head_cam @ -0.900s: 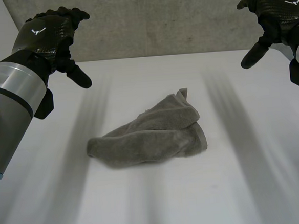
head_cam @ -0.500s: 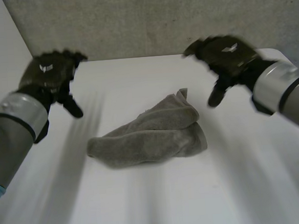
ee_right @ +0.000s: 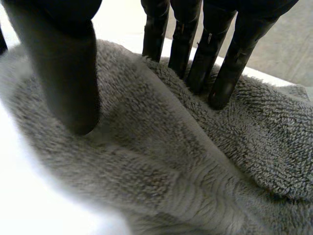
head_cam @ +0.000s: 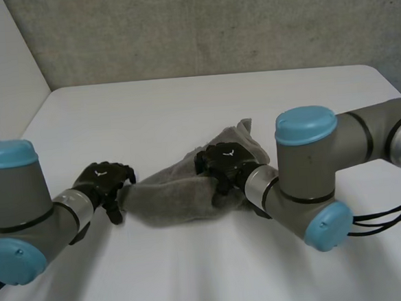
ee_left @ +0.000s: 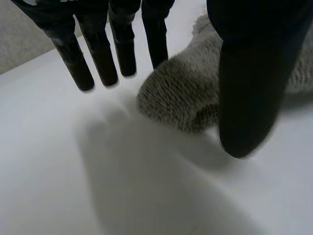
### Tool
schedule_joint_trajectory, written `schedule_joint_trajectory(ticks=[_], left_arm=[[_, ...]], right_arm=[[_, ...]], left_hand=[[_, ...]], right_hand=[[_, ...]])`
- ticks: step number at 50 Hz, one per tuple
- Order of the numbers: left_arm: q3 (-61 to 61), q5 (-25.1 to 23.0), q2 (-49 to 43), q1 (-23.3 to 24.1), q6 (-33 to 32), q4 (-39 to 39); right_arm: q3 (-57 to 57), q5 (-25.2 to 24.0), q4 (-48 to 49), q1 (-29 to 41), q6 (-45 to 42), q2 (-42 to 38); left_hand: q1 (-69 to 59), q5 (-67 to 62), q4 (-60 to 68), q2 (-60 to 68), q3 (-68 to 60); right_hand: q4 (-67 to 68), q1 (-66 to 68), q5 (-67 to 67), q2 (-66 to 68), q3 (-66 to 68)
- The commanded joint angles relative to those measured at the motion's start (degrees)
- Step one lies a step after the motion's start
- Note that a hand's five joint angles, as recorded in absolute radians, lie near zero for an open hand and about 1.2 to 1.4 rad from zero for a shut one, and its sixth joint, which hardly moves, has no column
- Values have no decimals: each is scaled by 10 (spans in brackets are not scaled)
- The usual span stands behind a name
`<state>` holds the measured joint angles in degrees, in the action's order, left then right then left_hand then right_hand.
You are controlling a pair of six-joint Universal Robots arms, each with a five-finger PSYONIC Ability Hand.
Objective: Fold the towel.
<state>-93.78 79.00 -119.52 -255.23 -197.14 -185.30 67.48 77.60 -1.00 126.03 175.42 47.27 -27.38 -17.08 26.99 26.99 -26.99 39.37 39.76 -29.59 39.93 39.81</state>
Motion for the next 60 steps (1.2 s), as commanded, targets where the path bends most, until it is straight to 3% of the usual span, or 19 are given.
schedule_joint_trajectory(ticks=[1,2,3,5,11,17,19,21,22,24,26,29,37,41,47,55,60], left_arm=[[4,0,-21,8,-2,-41],[6,0,-20,9,-2,-52],[6,0,-20,9,-2,-53],[15,1,-18,19,-1,-75],[39,5,6,50,5,-118],[136,30,44,79,7,-189],[171,49,48,91,11,-206],[226,112,60,118,25,-261],[226,113,61,119,25,-262],[244,169,88,131,29,-355],[243,185,102,133,30,-398],[229,188,114,134,28,-431],[133,185,114,138,28,-362],[63,151,113,139,27,-330],[-27,85,109,140,24,-327],[-54,78,117,139,18,-307],[-44,88,141,135,-3,-250]], right_arm=[[-22,11,35,1,-3,-21],[-28,10,34,1,-3,-26],[-28,10,34,1,-3,-26],[-42,10,34,1,-3,-33],[-49,5,34,0,-3,-13],[-121,5,86,-32,-38,69],[-135,5,129,-53,-61,87],[-130,0,274,-76,-89,143],[-130,0,275,-76,-89,143],[-105,-10,401,-90,-88,200],[-96,-17,412,-92,-88,216],[-82,-37,372,-104,-88,221],[-44,-85,157,-128,-97,189],[-14,-93,59,-127,-97,167],[20,-92,12,-126,-97,163],[44,-88,-51,-130,-98,165],[25,-89,-161,-142,-139,180]], left_hand=[[-266,-270,270,270,-270],[-352,-355,356,356,-356],[-353,-356,357,357,-357],[-507,-510,511,511,-511],[-526,-529,530,530,-530],[-526,-529,530,530,-530],[-526,-529,530,530,-530],[-526,-529,530,530,-530],[-526,-529,530,530,-530],[-526,-529,530,530,-530],[-526,-529,530,530,-530],[-526,-529,530,530,-530],[-526,-529,530,530,-530],[-526,-529,530,530,-530],[-526,-529,530,530,-530],[-526,-529,530,530,-530],[-526,-529,530,530,-530]], right_hand=[[134,130,-132,128,129],[183,179,-180,177,178],[183,179,-181,178,179],[369,365,-367,363,364],[406,402,-404,401,402],[406,402,-404,401,402],[406,402,-404,401,402],[406,402,-404,401,402],[406,402,-404,401,402],[406,402,-404,401,402],[406,402,-404,401,402],[406,402,-404,401,402],[406,402,-404,401,402],[406,402,-404,401,402],[406,402,-404,401,402],[406,402,-404,401,402],[406,402,-404,401,402]])
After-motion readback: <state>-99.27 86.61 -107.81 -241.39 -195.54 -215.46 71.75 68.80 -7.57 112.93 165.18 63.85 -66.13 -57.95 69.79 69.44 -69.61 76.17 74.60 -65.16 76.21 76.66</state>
